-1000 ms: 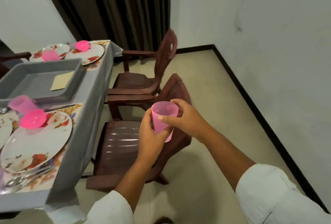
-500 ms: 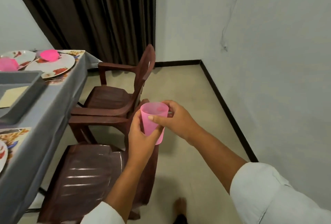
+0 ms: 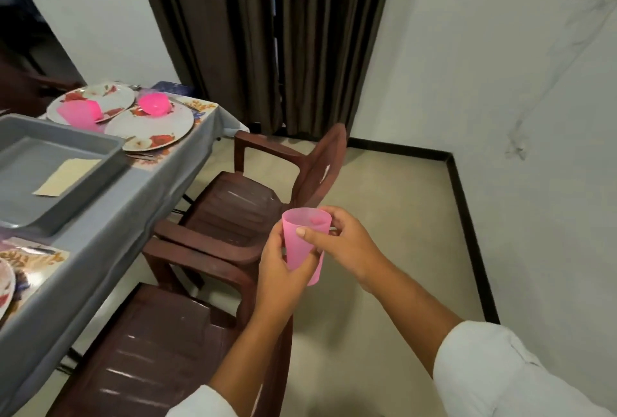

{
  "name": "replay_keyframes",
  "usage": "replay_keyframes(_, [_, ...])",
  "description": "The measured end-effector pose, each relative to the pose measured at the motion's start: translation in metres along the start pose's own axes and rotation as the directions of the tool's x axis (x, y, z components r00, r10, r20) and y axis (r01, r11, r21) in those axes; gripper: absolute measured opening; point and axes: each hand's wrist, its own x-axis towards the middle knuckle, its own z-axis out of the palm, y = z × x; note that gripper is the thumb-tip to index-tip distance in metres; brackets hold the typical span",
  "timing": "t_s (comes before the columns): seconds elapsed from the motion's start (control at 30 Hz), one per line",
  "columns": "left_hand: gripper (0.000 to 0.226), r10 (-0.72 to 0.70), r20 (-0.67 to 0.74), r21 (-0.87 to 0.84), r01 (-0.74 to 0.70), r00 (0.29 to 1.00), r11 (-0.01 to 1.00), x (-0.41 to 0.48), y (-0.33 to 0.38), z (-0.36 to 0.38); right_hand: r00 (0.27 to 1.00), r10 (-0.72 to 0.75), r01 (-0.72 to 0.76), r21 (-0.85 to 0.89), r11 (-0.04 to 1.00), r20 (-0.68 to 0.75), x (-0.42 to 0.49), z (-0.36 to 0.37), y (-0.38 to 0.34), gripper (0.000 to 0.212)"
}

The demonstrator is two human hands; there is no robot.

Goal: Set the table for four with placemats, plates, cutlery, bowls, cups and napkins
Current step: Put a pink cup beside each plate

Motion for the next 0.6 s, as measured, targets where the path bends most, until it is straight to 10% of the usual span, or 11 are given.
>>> replay_keyframes(0.6, [0.064,-0.04,-0.465,0.089,0.091,0.885,0.992,0.288,0.015,0.135,0.922,-0.077,0.076,0.017,0.997,0.38,0.349,-0.123,-0.077,0.066])
